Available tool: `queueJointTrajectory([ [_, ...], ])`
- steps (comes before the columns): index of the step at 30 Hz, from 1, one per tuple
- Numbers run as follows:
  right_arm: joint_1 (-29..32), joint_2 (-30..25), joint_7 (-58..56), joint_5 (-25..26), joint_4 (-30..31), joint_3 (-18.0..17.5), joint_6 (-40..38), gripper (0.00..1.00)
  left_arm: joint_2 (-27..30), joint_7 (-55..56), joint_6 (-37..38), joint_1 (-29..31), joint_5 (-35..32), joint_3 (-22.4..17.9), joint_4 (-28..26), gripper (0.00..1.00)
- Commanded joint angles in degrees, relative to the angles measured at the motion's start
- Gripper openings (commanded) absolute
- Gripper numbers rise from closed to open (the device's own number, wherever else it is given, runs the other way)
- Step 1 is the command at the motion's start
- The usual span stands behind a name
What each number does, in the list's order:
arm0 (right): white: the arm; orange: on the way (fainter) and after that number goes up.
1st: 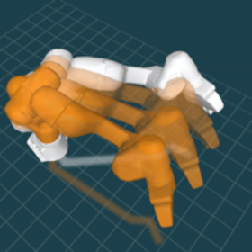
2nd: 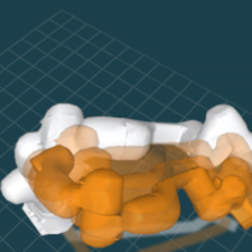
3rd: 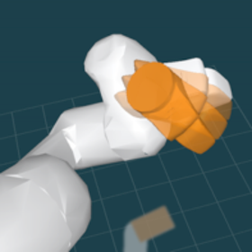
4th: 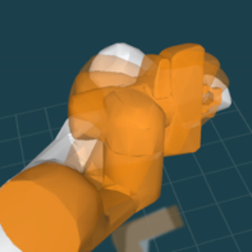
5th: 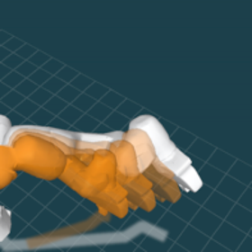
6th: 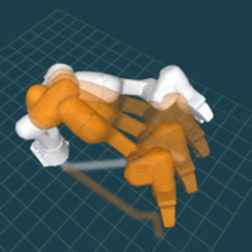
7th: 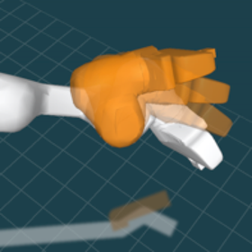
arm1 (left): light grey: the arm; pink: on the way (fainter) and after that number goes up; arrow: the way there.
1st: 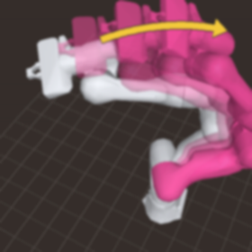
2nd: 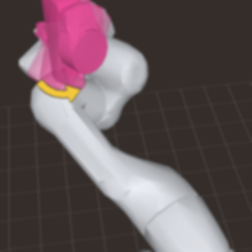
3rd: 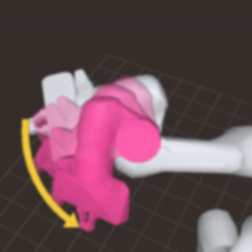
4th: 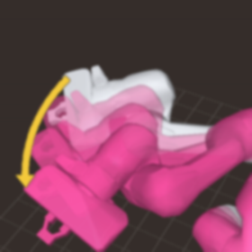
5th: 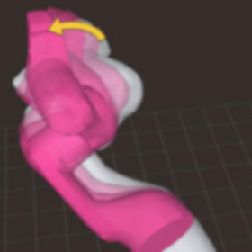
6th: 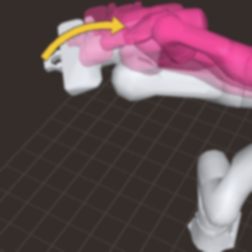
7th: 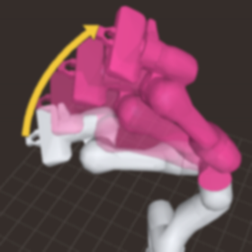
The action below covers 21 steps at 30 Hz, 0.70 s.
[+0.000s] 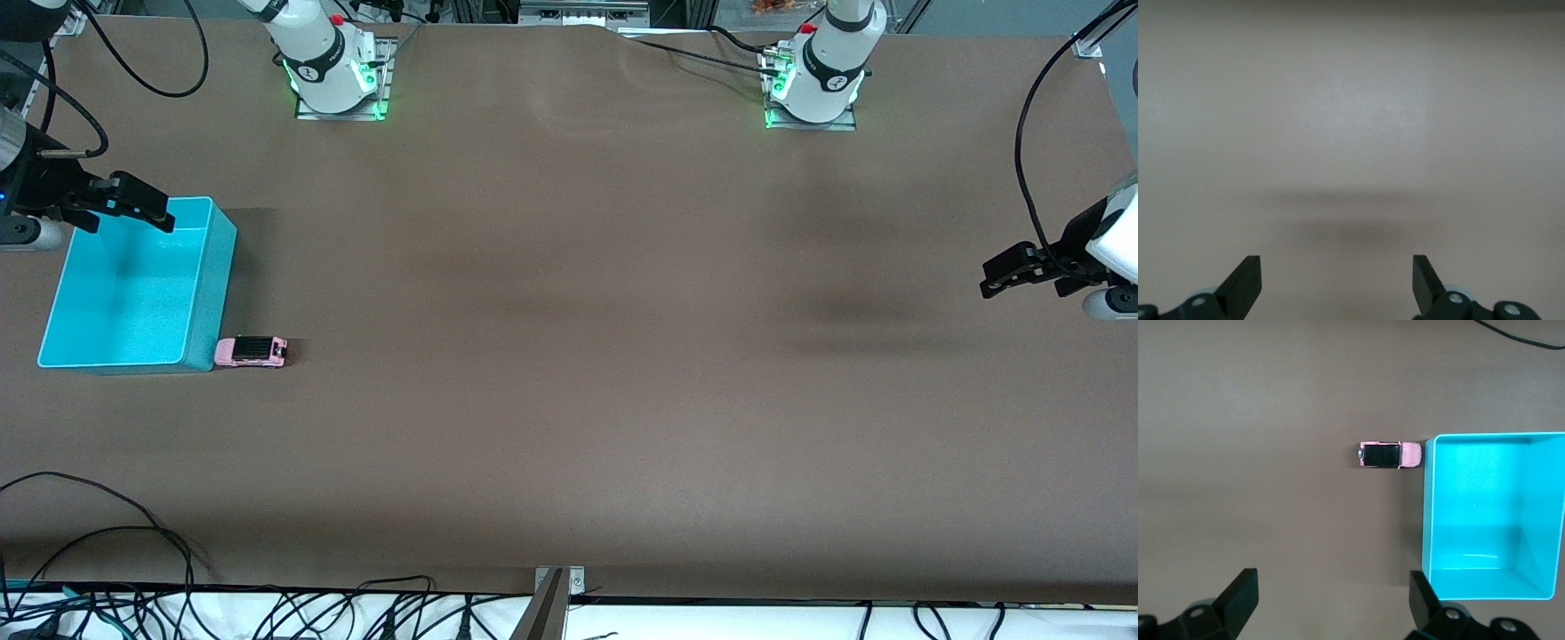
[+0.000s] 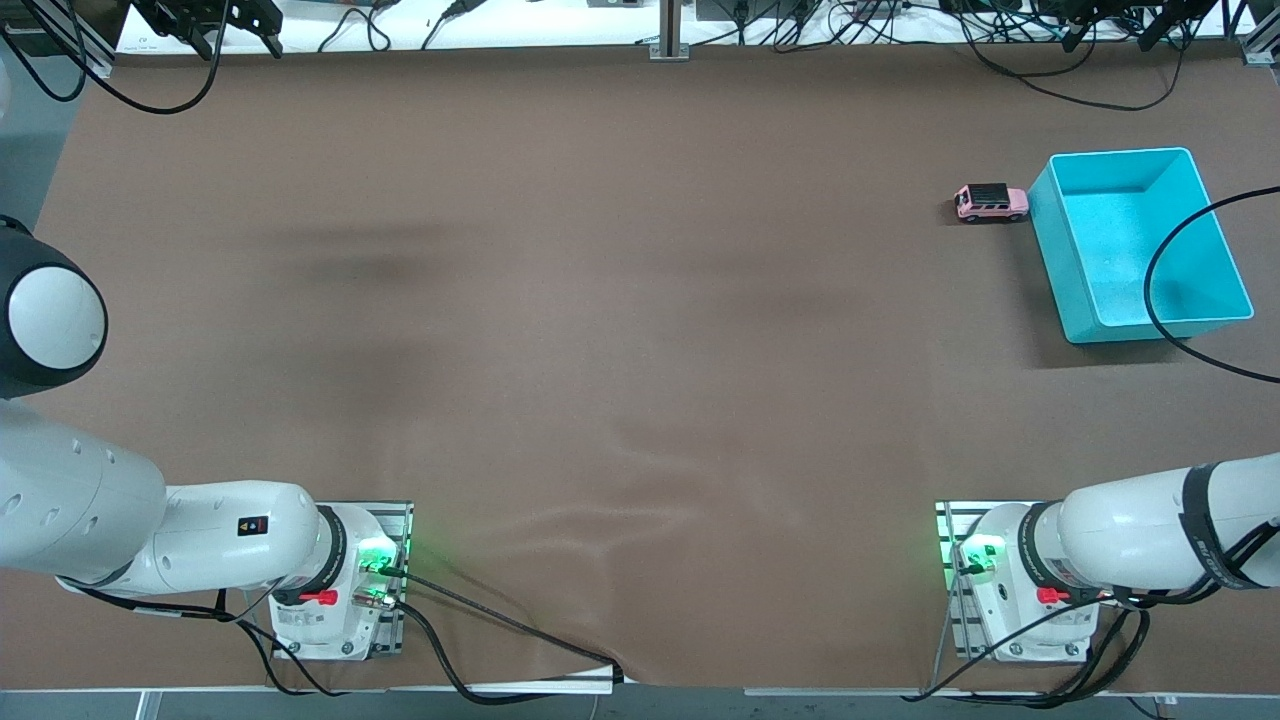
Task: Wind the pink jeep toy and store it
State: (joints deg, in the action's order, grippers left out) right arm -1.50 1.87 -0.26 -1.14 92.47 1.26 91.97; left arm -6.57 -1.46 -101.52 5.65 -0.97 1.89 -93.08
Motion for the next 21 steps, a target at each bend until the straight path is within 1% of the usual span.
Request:
queueJointTrajectory([
  [1, 0.0, 0.7, 0.5, -1.1, -1.6, 0.0, -0.7, 1.00, 1.5, -1.0, 0.4, 0.6, -1.2, 0.6, -1.3, 1.00],
  [5, -0.3, 0.7, 2.8, -0.5, -1.6, -0.3, -0.6, 1.00, 1.5, -1.0, 0.4, 0.6, -1.2, 0.5, -1.2, 1.00],
  [21, 0.0, 1.4, 1.9, -0.9, -1.0, -0.5, -1.0, 1.00, 1.5, -1.0, 0.4, 0.6, -1.2, 0.5, -1.2, 1.00],
])
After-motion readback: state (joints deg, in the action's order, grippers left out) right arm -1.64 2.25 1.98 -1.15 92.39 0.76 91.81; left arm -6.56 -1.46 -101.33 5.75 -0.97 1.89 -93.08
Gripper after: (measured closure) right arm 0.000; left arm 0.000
